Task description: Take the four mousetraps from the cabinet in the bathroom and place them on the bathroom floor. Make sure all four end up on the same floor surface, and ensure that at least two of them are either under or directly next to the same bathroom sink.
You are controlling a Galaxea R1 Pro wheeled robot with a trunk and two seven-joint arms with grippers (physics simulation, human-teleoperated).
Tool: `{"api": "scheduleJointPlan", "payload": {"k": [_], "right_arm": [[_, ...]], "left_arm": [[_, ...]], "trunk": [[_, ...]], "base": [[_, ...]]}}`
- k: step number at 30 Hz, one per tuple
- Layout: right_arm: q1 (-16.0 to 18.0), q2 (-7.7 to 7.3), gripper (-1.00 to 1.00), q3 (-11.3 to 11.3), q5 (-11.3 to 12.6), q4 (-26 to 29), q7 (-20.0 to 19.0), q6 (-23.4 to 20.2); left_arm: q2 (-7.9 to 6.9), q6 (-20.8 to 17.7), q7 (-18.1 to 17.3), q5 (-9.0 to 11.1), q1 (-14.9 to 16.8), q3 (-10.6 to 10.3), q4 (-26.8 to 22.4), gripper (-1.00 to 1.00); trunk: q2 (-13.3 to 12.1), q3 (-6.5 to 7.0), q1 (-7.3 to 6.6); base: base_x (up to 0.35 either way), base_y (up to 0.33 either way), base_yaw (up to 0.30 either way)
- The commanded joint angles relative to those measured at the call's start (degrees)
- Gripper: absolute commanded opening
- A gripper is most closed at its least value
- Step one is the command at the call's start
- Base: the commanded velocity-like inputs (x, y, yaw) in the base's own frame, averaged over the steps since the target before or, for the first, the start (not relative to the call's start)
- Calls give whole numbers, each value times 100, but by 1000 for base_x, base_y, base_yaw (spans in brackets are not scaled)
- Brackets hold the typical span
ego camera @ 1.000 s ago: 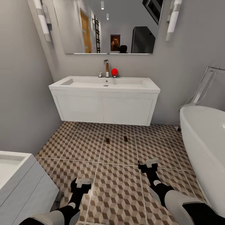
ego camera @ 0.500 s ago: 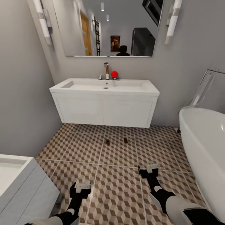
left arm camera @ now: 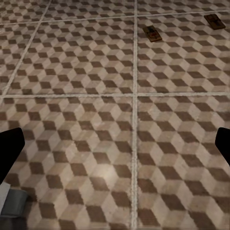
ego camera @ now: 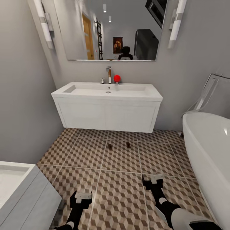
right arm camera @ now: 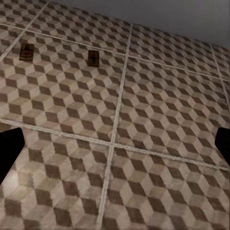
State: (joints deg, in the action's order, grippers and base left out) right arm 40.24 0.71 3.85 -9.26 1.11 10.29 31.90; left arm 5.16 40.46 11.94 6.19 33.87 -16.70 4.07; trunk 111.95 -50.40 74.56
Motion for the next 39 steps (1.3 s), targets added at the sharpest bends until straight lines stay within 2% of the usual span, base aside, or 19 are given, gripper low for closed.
{"api": "scheduleJointPlan", "payload": {"k": [1,7,11,12,18,27,39], "right_arm": [[-29,1,100,37,-41,-6,60,16],[-182,-8,100,37,-39,-11,73,299],[-257,-51,100,37,-26,-13,76,385],[-364,-93,100,37,-13,-14,77,434],[-474,-114,100,37,62,-14,85,601],[-530,-130,100,36,207,-14,87,828],[-542,-201,100,36,231,-14,90,851]], "left_arm": [[0,39,2,57,-8,-52,23,100],[-13,55,2,58,-83,-52,23,100],[-14,57,2,58,-95,-52,23,100],[-15,58,2,58,-114,-52,23,100],[-15,59,2,58,-149,-52,23,100],[-15,53,2,58,-208,-50,23,100],[-9,47,2,58,-214,-52,23,100]], "trunk": [[-39,14,-23],[-280,122,-155],[-440,193,-243],[-480,211,-265],[-721,319,-397],[-1082,481,-594],[-1563,696,-858]], "base": [[0,0,0],[0,0,0],[0,0,0],[0,0,0],[0,0,0],[0,0,0],[0,0,0]]}}
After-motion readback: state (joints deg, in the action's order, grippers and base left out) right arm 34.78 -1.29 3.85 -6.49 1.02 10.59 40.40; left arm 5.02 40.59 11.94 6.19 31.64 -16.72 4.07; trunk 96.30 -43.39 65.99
